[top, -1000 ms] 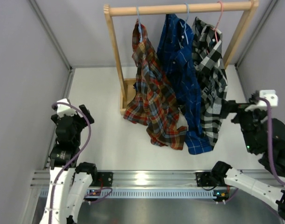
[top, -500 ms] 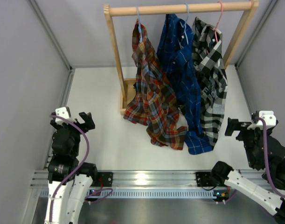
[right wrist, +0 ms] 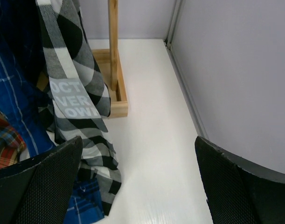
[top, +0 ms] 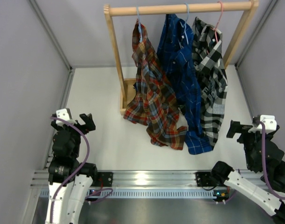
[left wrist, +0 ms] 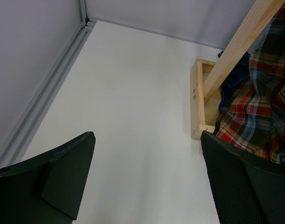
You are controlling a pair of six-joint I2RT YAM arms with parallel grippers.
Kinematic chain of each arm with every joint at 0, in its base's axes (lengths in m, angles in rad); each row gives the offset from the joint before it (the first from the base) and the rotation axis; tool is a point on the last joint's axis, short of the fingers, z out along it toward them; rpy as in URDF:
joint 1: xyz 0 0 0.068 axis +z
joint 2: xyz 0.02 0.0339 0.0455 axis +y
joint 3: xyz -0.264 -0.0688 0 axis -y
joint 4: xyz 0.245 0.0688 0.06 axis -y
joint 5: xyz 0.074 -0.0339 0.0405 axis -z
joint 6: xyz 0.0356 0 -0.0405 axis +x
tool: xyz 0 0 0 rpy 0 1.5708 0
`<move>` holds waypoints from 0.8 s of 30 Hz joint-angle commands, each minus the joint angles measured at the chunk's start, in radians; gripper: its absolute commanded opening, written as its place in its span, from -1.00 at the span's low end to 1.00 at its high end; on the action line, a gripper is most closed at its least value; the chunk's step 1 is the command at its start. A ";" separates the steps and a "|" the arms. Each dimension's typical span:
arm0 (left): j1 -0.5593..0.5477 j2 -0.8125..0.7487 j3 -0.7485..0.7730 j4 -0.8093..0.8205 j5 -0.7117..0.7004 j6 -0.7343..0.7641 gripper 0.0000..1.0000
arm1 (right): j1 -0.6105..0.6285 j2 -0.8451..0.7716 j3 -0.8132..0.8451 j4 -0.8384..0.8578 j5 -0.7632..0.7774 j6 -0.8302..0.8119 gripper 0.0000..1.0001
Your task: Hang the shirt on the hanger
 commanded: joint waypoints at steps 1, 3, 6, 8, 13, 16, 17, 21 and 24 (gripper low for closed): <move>-0.007 0.000 -0.006 0.037 0.005 0.008 0.97 | -0.009 -0.031 -0.029 -0.025 0.029 0.001 0.99; -0.005 0.000 -0.006 0.037 0.009 0.009 0.96 | -0.008 -0.044 -0.040 -0.029 0.029 0.004 0.99; -0.005 0.000 -0.007 0.039 0.015 0.009 0.96 | -0.008 -0.057 -0.040 -0.030 0.022 0.002 0.99; -0.007 0.002 -0.007 0.039 0.018 0.011 0.97 | -0.009 -0.058 -0.040 -0.032 0.022 0.001 0.99; -0.007 0.000 -0.009 0.039 0.025 0.009 0.96 | -0.009 -0.052 -0.043 -0.029 0.034 0.005 0.98; -0.007 0.000 -0.010 0.039 0.026 0.009 0.97 | -0.009 -0.054 -0.041 -0.030 0.034 0.005 0.99; -0.007 0.000 -0.011 0.039 0.026 0.009 0.97 | -0.009 -0.057 -0.041 -0.030 0.034 0.005 0.99; -0.007 0.000 -0.009 0.040 0.028 0.009 0.97 | -0.009 -0.061 -0.044 -0.030 0.029 0.005 0.99; -0.005 0.000 -0.011 0.042 0.028 0.009 0.97 | -0.009 -0.058 -0.047 -0.035 0.032 0.013 0.99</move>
